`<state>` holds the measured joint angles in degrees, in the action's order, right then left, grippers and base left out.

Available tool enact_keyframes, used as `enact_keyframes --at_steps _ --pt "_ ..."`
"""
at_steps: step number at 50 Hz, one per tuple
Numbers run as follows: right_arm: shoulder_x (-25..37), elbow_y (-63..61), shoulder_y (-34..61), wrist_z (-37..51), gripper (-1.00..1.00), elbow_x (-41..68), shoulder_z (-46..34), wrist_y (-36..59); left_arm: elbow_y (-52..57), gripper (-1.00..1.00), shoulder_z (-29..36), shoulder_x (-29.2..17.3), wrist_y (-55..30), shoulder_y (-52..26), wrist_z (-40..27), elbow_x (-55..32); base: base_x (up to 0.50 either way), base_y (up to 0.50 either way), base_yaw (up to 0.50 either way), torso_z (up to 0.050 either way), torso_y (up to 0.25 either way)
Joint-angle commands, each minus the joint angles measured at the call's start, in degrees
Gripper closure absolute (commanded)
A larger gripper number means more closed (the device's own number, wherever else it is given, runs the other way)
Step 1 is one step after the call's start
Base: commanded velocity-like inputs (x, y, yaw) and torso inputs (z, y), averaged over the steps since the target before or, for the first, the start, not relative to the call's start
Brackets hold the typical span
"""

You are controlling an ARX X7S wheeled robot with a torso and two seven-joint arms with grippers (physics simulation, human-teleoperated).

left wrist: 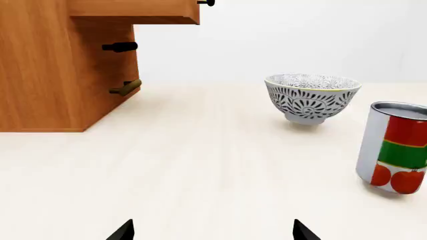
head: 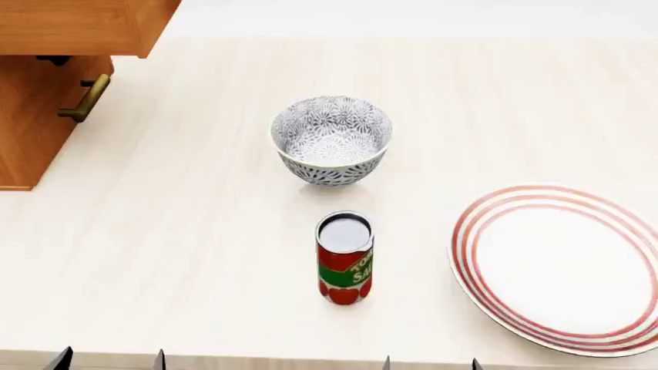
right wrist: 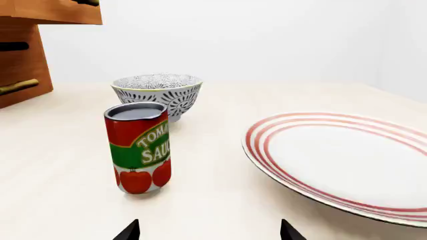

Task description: Put the ketchup in the top drawer of the cabinet.

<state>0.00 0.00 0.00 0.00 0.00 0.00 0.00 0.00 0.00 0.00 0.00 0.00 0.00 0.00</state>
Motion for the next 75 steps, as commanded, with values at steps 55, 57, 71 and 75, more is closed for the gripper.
enact_keyframes --at_steps 55,57,71,75 --pt "8.0 -30.0 3.4 7.5 -1.00 5.4 -1.9 10.6 34.2 -1.00 2.1 -7.0 -17.3 -3.6 -10.5 -4.3 0.21 0.00 0.00 0.000 0.000" --pt "8.1 -29.5 3.4 7.6 -1.00 5.8 -1.6 10.3 34.2 -1.00 2.2 -7.2 -17.4 -3.8 -10.8 -4.1 0.50 0.00 0.00 0.000 0.000" --pt "8.5 -27.8 3.9 8.3 -1.00 6.5 -2.3 9.0 32.4 -1.00 2.3 -8.0 -16.5 -4.1 -11.7 -4.9 0.16 0.00 0.00 0.000 0.000" --pt "8.7 -27.4 4.0 8.4 -1.00 6.6 -2.6 8.8 32.4 -1.00 2.5 -8.2 -16.6 -4.0 -12.0 -5.0 0.00 0.00 0.00 0.000 0.000"
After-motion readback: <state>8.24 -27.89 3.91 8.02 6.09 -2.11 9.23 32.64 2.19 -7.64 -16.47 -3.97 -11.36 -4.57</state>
